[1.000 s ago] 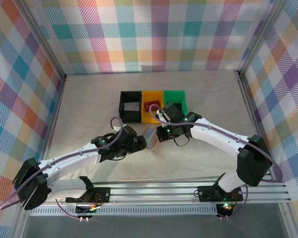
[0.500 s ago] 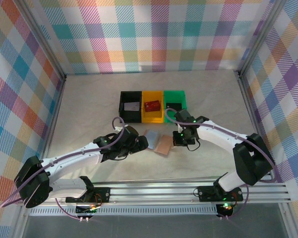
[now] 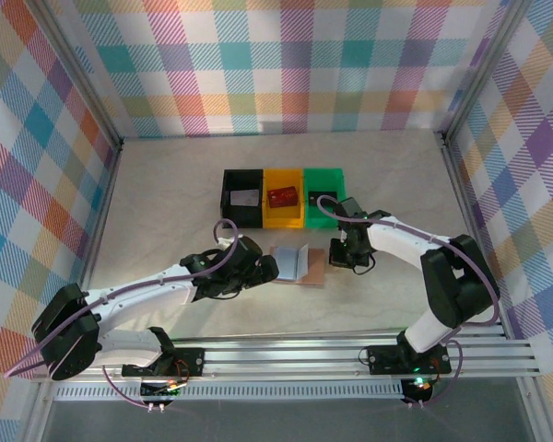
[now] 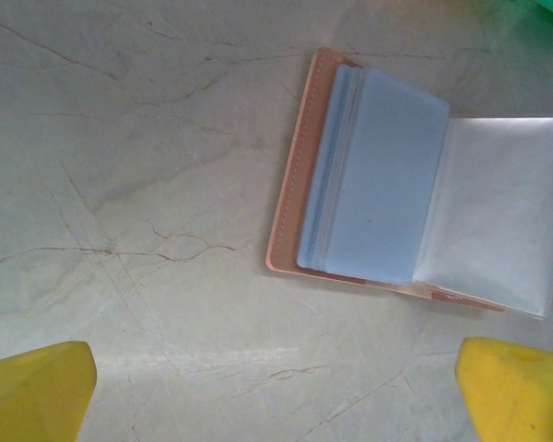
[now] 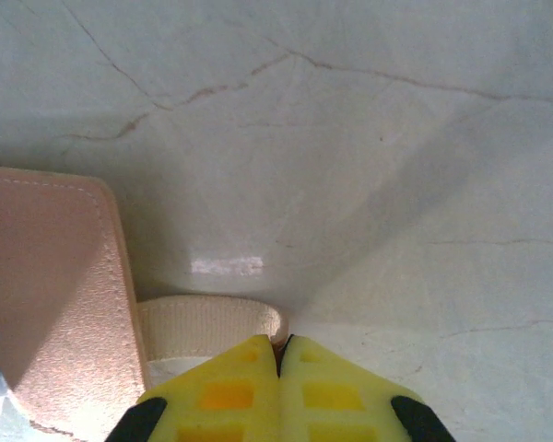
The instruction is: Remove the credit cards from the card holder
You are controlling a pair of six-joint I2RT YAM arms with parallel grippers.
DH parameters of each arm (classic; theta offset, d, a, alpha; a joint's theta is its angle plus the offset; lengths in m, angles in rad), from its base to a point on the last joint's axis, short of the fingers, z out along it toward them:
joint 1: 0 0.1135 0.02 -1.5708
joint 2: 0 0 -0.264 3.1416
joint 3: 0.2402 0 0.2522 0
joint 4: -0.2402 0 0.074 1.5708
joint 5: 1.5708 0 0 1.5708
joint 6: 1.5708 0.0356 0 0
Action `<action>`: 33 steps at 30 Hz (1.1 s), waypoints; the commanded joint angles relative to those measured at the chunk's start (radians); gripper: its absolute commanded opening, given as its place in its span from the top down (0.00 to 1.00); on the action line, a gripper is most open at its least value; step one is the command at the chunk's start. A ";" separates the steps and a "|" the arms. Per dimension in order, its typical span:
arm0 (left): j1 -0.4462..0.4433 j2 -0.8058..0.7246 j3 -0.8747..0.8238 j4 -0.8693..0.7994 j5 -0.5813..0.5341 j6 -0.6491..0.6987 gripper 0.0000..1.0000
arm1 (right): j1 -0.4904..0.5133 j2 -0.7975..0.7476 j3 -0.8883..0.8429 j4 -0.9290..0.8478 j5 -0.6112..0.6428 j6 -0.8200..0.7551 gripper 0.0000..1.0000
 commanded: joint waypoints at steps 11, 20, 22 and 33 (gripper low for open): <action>-0.012 0.157 0.122 0.080 -0.030 0.087 0.00 | -0.003 -0.126 0.076 -0.074 0.013 -0.020 0.63; 0.028 0.215 0.156 0.211 0.067 0.185 0.05 | -0.001 -0.212 0.079 -0.063 -0.160 -0.016 0.63; 0.050 0.227 0.157 0.218 0.097 0.198 0.11 | -0.001 -0.220 0.067 -0.035 -0.217 0.009 0.66; 0.116 0.280 0.166 0.235 0.173 0.246 0.25 | 0.058 -0.166 0.093 -0.017 -0.212 0.065 0.76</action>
